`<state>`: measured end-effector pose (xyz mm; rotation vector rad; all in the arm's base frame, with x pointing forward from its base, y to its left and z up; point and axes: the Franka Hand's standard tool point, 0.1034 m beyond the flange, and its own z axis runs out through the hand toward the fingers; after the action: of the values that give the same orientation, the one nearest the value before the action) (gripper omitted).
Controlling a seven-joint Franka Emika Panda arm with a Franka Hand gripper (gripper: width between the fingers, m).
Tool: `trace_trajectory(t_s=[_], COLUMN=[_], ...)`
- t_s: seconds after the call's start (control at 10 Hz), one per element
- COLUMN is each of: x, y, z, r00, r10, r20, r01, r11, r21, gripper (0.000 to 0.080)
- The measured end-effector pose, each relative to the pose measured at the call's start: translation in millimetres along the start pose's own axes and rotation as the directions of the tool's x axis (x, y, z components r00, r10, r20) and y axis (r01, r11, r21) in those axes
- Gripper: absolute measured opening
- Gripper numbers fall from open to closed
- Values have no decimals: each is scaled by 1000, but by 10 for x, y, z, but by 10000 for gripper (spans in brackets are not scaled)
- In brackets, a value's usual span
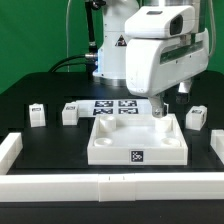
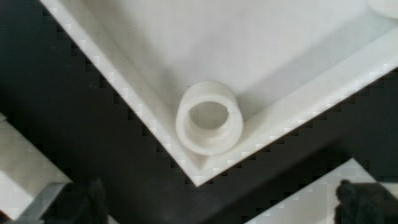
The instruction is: Assemble one leg
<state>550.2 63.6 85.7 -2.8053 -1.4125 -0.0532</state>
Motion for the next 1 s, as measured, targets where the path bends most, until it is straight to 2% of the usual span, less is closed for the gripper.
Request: trace_trajectory(t_s=[0.8,0.9,1.0], x=[-17,-111,-284], y=[3,1,-7], z=[11,53,139], r00=[1000,995,975], r10=[-14,-96,-222], r20=[-3,4,1], r01=[14,96,222], r11=[1000,995,975], r21=[-4,4,8], gripper=[650,650,650])
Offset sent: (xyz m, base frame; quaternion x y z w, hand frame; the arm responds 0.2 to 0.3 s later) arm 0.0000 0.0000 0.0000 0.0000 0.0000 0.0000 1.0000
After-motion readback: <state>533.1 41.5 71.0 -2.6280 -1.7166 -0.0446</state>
